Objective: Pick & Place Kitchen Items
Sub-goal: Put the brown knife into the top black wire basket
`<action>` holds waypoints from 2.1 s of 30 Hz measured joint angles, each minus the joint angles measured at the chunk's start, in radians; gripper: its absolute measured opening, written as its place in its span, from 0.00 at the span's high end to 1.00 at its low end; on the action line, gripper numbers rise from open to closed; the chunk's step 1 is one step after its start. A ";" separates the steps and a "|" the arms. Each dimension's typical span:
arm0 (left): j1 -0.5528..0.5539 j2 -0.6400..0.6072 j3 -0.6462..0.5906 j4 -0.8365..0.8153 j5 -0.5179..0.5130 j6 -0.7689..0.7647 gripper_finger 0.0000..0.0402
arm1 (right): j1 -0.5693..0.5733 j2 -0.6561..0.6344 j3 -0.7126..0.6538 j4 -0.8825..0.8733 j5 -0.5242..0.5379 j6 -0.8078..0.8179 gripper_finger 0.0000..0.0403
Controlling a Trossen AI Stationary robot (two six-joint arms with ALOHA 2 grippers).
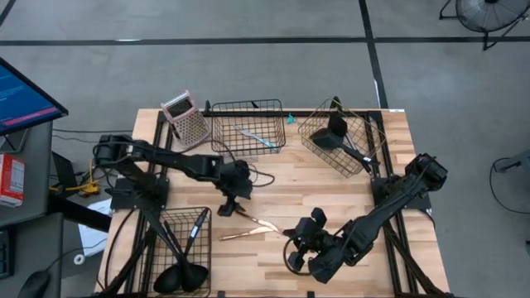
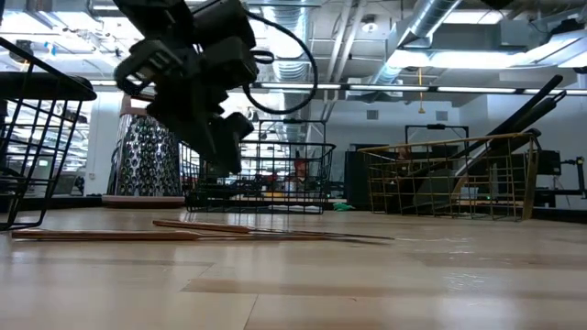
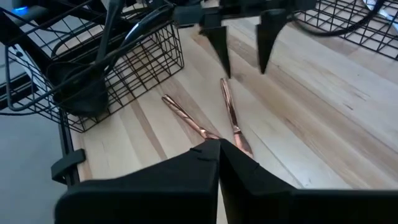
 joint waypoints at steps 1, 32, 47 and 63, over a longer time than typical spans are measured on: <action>-0.009 0.010 0.001 0.010 -0.005 0.011 0.44 | 0.001 0.000 0.000 0.000 0.000 0.000 1.00; -0.082 0.191 0.006 0.035 -0.132 0.049 0.44 | 0.005 0.000 0.000 -0.011 -0.001 0.041 1.00; 0.009 0.202 0.001 0.148 -0.215 0.044 0.54 | 0.005 0.000 0.000 -0.012 0.000 0.041 1.00; 0.072 0.204 -0.001 0.188 -0.217 0.040 0.54 | 0.005 0.000 0.000 -0.011 0.000 0.041 1.00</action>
